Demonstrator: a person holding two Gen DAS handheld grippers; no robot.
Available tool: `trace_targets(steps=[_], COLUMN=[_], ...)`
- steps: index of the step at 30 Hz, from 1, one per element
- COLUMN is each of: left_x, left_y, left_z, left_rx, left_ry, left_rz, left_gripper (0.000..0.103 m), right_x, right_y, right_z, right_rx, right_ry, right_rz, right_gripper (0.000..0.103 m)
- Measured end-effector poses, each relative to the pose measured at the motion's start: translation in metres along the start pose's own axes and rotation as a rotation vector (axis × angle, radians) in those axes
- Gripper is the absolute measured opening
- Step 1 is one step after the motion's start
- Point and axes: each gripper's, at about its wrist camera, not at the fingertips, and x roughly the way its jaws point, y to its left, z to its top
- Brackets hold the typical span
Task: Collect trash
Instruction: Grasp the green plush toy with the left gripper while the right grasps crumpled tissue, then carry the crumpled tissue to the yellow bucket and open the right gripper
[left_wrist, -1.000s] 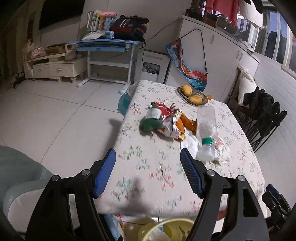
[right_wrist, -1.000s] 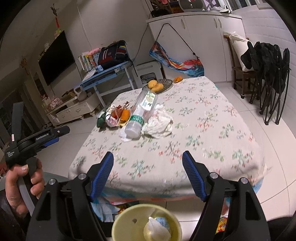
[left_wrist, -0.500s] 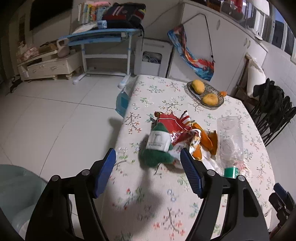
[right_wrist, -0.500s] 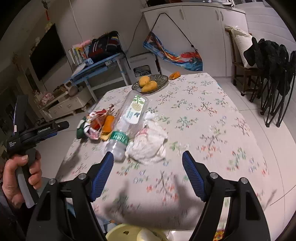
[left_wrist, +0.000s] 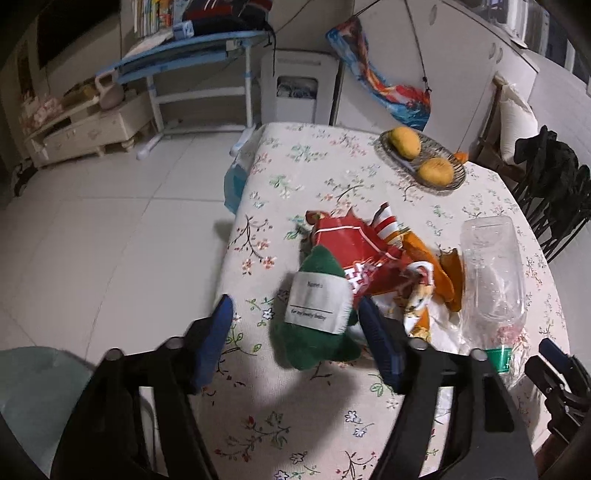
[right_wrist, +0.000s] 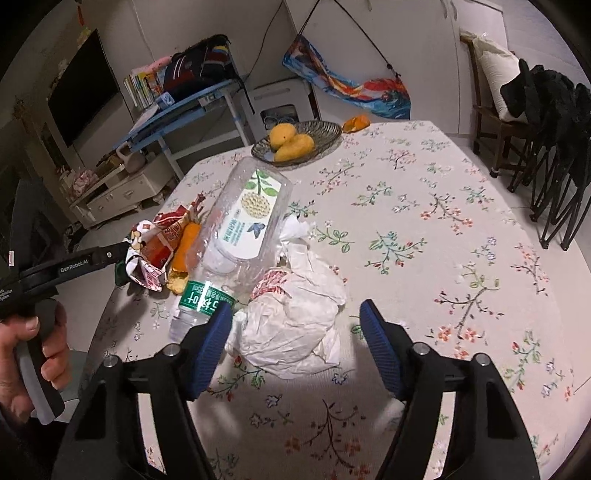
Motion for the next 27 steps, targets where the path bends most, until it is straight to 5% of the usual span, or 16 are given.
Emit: trace_targets(steps=[4,7,13,27], left_x=[0.010,0.009,-0.004,-0.082], left_y=[0.006,0.007,0.007,-0.006], left_z=[-0.002,-0.003,-0.003,-0.042], left_rx=[-0.019,-0.010,-0.008,0.033], left_ry=[0.052,0.051,0.013,-0.169], left_rz=[-0.027,-0.035,-0.060,-0.119], left_gripper=[0.030,0.025,0.022,0.022], right_x=[0.009,0.012,0.003,-0.039], right_y=[0.001,-0.001,-0.004,-0.028], right_z=[0.000,0.000,0.001,-0.021], right_rx=[-0.014,-0.011,0.002,0.140], right_ry=[0.041,0.048,0.031,-0.013], right_rz=[0.019,0.042,0.063,0.111], right_gripper=[0.054,0.042,0.021,0.017])
